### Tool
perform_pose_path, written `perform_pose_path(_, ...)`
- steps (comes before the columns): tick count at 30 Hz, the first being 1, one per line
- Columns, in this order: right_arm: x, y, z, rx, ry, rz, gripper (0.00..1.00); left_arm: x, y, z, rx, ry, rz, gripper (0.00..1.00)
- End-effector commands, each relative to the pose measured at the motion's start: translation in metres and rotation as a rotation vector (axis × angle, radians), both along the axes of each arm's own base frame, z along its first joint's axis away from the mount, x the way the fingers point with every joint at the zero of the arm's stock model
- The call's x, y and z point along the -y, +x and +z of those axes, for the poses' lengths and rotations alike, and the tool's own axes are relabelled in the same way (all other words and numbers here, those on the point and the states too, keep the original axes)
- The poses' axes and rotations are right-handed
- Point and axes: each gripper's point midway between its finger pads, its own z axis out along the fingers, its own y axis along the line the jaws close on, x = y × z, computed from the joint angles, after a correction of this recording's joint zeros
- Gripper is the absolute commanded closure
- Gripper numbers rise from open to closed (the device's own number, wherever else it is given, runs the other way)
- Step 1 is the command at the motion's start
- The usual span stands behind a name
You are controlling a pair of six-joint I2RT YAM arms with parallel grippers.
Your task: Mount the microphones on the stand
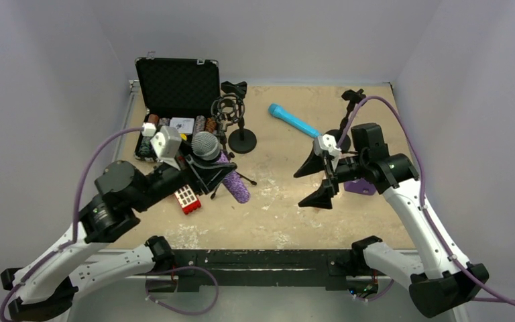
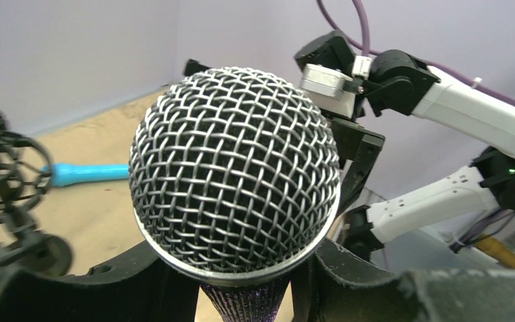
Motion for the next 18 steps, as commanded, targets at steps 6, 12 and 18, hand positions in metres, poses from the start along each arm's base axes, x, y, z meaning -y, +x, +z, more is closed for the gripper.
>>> perform_pose_path(6, 0.015, 0.011, -0.038, 0.077, -0.102, -0.033, 0.09, -0.052, 0.021, 0.031, 0.071, 0.234, 0.231, 1.00)
perform_pose_path(12, 0.015, 0.010, -0.061, 0.066, -0.101, -0.033, 0.10, -0.058, 0.039, 0.061, 0.089, 0.247, 0.293, 1.00)
perform_pose_path(18, 0.018, 0.016, -0.070, 0.062, -0.118, -0.056, 0.10, -0.059, 0.055, 0.091, 0.125, 0.245, 0.332, 1.00)
